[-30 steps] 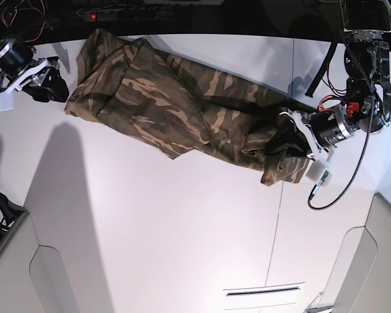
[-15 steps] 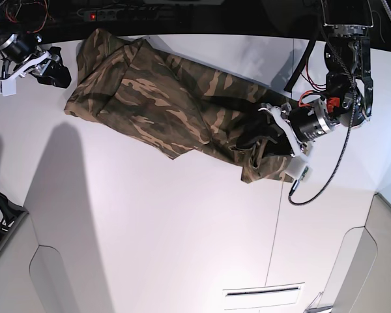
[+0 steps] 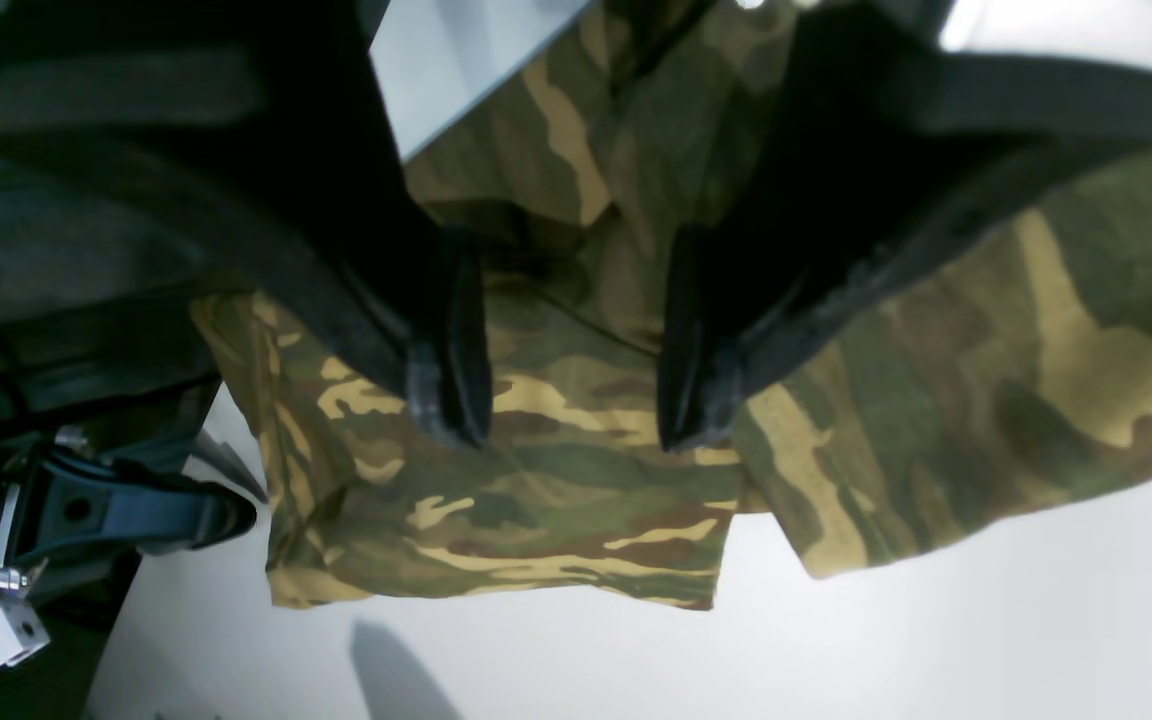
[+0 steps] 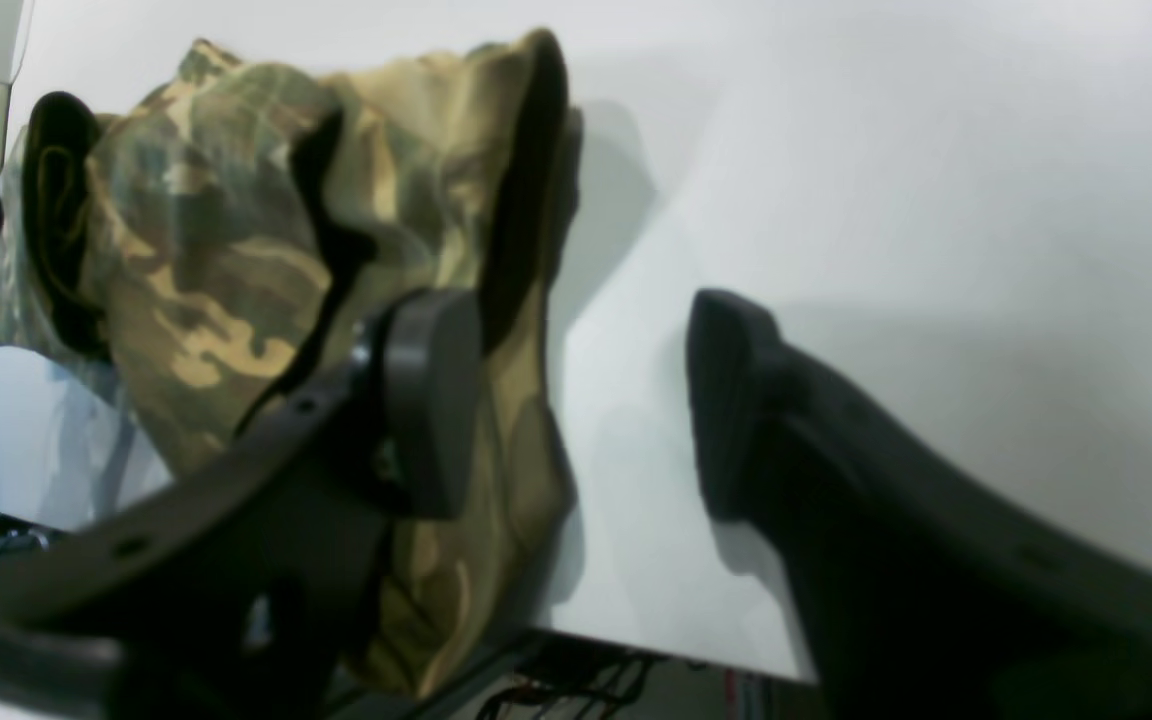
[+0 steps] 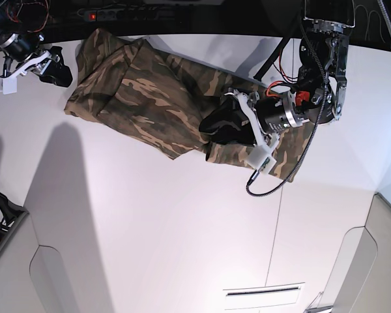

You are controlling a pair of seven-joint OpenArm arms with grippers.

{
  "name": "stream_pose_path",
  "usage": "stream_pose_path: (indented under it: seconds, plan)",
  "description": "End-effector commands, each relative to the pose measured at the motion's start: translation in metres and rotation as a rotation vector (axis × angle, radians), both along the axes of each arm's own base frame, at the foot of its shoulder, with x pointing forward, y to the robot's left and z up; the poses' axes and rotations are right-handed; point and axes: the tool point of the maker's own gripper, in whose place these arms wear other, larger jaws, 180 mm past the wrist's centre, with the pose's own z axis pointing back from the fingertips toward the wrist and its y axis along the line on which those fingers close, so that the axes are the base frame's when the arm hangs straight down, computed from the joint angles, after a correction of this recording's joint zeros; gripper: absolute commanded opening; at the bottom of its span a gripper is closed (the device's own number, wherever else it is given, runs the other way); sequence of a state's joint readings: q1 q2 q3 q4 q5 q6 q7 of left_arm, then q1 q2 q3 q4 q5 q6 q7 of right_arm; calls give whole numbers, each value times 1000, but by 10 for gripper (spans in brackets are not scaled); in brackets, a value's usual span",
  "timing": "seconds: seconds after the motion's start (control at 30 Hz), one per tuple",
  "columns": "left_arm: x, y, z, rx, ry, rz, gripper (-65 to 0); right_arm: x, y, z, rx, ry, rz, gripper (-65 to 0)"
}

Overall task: Fold the T-shirt properly
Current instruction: 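Release the left gripper and drag the strip end with the right gripper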

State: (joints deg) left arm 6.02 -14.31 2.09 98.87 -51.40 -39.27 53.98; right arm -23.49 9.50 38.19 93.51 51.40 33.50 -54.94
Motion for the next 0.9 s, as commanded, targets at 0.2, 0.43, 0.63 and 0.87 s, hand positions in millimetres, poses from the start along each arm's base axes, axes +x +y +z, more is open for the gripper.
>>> stream_pose_path:
  seconds: [0.2,0.43,0.63,0.87]
  plan:
    - [7,-1,13,-24,-42,1,-350,5,17,5,51,-43,-1,-318]
    - [7,-1,13,-24,-42,1,-350,5,53,-3,92,-26,74,-318]
    - [7,-1,13,-23,-42,1,-350,10,75,-5,110,-40,115,-318]
    - [7,-1,13,-24,-42,1,-350,16,102,-4,135,-64,164,-318]
